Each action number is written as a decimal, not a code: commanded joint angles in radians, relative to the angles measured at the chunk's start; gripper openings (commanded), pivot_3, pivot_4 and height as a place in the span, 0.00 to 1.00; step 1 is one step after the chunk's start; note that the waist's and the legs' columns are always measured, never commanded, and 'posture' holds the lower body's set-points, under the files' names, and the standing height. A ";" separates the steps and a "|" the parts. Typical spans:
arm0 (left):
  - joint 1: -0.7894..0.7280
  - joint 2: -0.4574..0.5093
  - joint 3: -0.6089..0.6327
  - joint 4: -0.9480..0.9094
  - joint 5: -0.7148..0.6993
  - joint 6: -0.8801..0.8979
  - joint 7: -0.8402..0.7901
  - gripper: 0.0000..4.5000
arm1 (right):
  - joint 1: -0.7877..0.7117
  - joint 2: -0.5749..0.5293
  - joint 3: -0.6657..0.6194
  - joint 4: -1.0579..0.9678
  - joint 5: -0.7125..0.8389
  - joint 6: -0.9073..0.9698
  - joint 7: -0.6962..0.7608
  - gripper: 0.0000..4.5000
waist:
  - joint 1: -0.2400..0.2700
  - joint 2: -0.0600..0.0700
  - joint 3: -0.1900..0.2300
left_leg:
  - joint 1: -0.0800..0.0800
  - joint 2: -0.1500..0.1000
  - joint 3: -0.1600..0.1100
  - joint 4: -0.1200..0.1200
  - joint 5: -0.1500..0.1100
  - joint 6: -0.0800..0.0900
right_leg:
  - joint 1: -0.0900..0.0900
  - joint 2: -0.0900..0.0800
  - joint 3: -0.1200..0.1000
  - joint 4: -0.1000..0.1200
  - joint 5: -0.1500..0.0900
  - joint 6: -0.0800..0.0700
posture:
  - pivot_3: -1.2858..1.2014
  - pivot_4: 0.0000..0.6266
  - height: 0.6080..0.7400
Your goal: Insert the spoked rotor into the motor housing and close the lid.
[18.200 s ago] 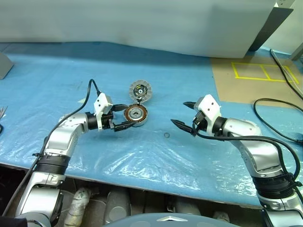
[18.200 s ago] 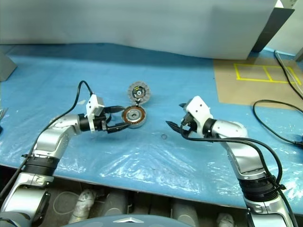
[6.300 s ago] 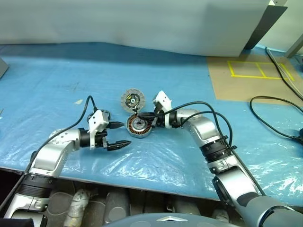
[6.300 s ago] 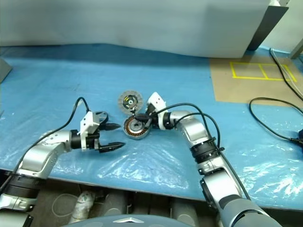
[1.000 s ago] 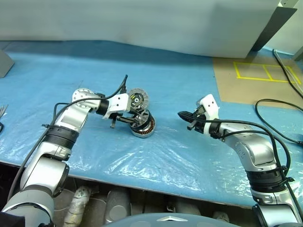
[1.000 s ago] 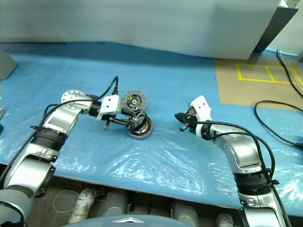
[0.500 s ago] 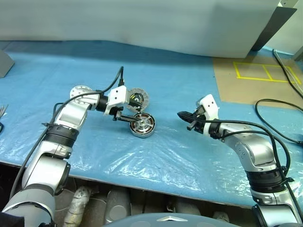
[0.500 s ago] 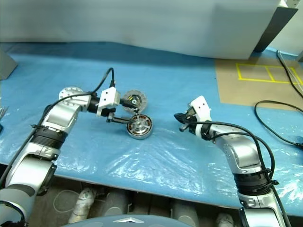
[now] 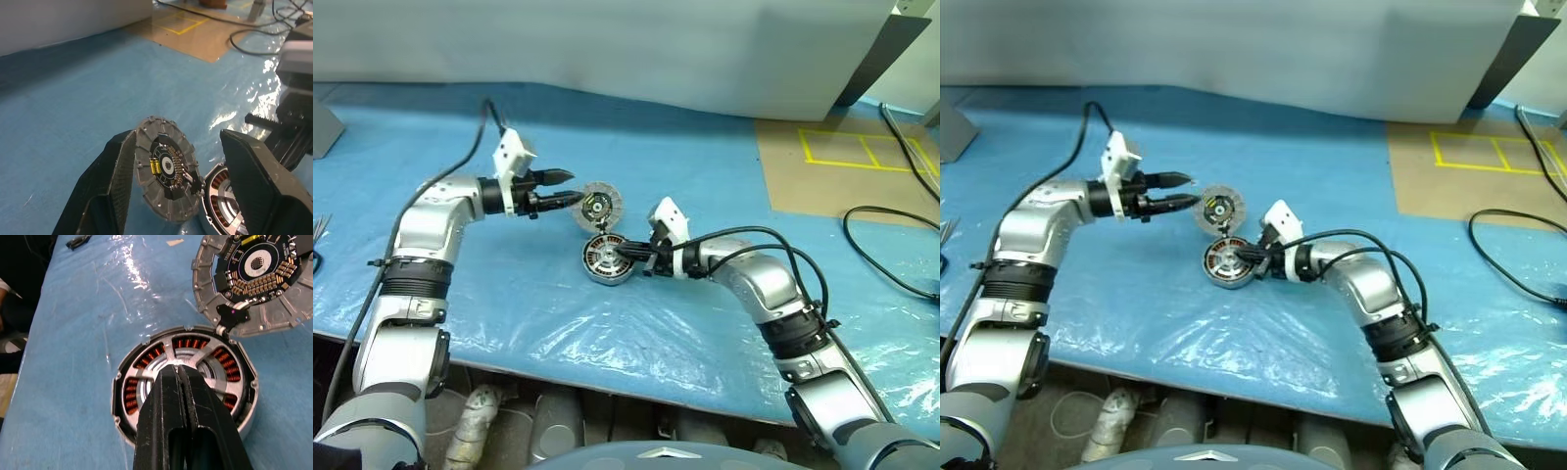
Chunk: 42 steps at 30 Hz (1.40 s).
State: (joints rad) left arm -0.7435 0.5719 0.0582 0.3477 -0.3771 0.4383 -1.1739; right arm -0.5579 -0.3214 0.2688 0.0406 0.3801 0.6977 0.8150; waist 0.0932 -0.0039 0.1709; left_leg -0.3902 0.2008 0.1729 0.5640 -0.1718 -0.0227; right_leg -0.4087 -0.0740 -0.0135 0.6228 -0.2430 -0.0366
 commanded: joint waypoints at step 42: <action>-0.391 -0.291 0.047 0.900 0.197 -0.255 -0.095 0.01 | 0.401 -0.276 -0.330 -0.584 0.147 0.247 -0.179 0.00 | 0.015 -0.004 0.001 | 0.000 -0.002 -0.008 -0.003 0.000 0.000 | 0.008 -0.002 -0.007 -0.009 0.003 0.005 | 0.52 0.24 1.00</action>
State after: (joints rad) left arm -1.1000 0.2811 0.1134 1.2847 -0.1863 0.2078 -1.2192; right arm -0.1558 -0.5872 -0.0485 -0.4964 0.5107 0.9471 0.6411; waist 0.1086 -0.0079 0.1720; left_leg -0.3898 0.1988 0.1649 0.5610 -0.1719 -0.0226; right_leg -0.4010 -0.0761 -0.0202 0.6137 -0.2402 -0.0317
